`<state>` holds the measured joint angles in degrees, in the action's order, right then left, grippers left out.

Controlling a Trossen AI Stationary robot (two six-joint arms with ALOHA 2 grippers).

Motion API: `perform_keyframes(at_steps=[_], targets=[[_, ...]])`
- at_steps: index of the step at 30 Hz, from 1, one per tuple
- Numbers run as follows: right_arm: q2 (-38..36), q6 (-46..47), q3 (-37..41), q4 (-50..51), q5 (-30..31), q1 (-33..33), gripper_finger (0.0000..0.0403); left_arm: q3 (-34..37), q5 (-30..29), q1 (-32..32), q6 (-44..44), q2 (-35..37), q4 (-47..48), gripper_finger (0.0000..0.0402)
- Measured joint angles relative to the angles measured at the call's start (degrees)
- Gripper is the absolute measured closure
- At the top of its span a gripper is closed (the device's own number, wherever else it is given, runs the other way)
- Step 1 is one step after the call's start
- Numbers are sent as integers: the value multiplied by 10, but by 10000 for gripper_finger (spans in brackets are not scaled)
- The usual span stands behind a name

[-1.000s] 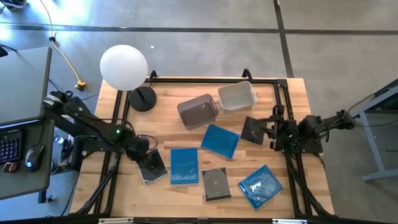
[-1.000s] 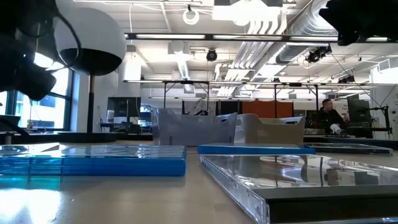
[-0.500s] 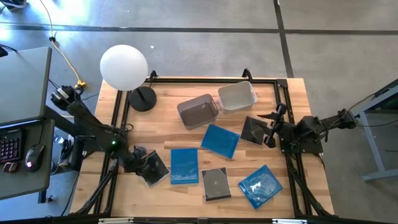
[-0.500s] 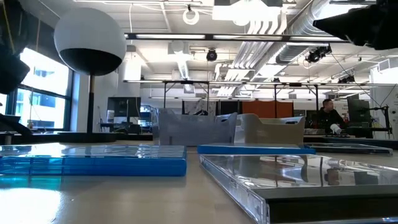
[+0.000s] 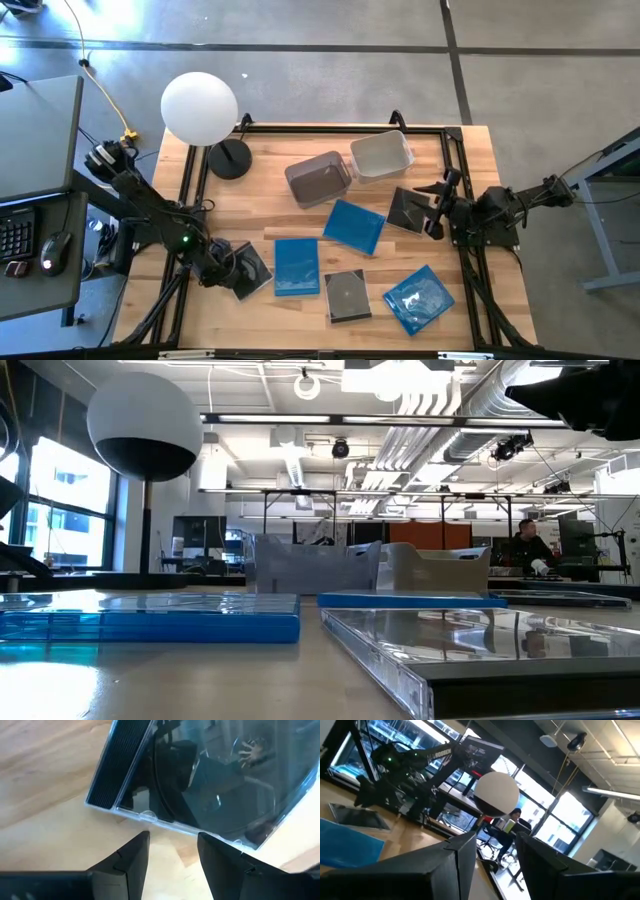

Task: Pick & place jewel cases by type
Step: Put the bottom left black CD case into the black bin

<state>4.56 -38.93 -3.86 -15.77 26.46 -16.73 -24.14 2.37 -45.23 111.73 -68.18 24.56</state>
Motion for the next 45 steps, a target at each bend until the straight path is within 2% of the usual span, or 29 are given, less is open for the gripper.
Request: perform_keyframes(at_steps=[4,9,12,16,19,24,27,32,37,42,45], targets=[[12,30,0,0,-3,0,269,0,-10,40,8,-1,6,234],[78,89,0,-3,-33,19,269,1,-17,104,8,-1,15,234],[148,143,0,-36,-71,43,269,1,-18,142,8,-1,16,234],[269,177,-3,-134,-106,84,269,2,-19,186,-3,0,17,234],[370,206,-34,-167,-123,114,269,-1,-20,214,-21,0,20,234],[557,230,-130,-158,-151,140,269,-28,-65,247,-78,-3,35,234],[676,177,-208,-144,-178,142,269,-39,-103,262,-88,-4,42,234],[844,100,-354,-73,-231,141,269,-40,-124,284,-82,-4,45,234],[962,30,-507,84,-229,142,269,-40,-124,309,-97,-4,24,234],[1049,-43,-630,162,-234,142,269,-41,-113,310,-110,-11,-20,234],[1096,-93,-680,197,-240,140,269,-42,-87,310,-110,-20,-40,234]])
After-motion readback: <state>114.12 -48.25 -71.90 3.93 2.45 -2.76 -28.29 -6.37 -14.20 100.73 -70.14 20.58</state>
